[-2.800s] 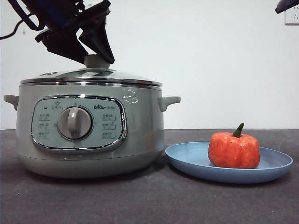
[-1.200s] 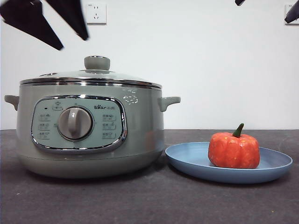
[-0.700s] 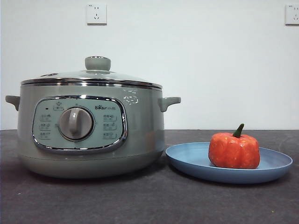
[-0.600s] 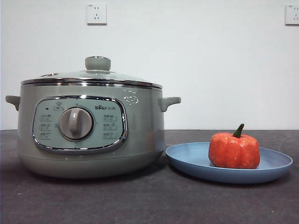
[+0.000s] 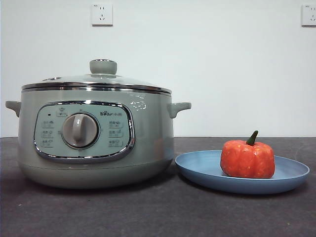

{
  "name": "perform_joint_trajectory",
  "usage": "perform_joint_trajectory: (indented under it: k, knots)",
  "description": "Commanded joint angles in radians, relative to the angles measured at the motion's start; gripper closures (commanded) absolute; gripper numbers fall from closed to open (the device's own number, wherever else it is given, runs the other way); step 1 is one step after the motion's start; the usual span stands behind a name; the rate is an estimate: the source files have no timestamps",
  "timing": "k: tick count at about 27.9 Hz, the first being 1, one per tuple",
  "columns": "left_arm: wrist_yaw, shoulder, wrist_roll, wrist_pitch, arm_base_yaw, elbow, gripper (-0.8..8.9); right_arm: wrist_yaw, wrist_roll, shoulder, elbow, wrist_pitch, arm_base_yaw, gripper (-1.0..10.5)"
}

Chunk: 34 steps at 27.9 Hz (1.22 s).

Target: Take the pumpkin out from the steamer,put the pumpkin in the blue plate,close the lid

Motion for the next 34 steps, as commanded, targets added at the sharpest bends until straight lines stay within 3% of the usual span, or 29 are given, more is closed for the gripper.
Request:
perform_joint_trajectory:
  k: [1, 14, 17, 20, 24, 34]
  knots:
    - [-0.001, -0.001, -0.008, -0.002, -0.003, -0.007, 8.17, 0.005, 0.013, -0.001, -0.005, 0.006, 0.000, 9.6]
    - [-0.007, -0.055, 0.005, -0.026, 0.022, -0.006, 8.17, 0.003, 0.014, -0.002, -0.005, 0.006, 0.000, 9.6]
    - [0.016, -0.150, -0.011, 0.002, 0.112, -0.014, 8.17, 0.003, 0.013, -0.001, -0.005, 0.005, 0.000, 9.6]
    - [0.045, -0.248, -0.059, 0.103, 0.259, -0.054, 8.17, 0.003, 0.013, -0.002, -0.005, 0.005, 0.000, 9.6]
    - [0.053, -0.327, -0.063, 0.224, 0.411, -0.166, 8.17, 0.003, 0.013, -0.001, -0.005, 0.005, 0.000, 9.6]
    - [0.053, -0.377, -0.058, 0.480, 0.499, -0.557, 8.17, 0.003, 0.014, -0.001, -0.005, 0.004, 0.000, 9.6]
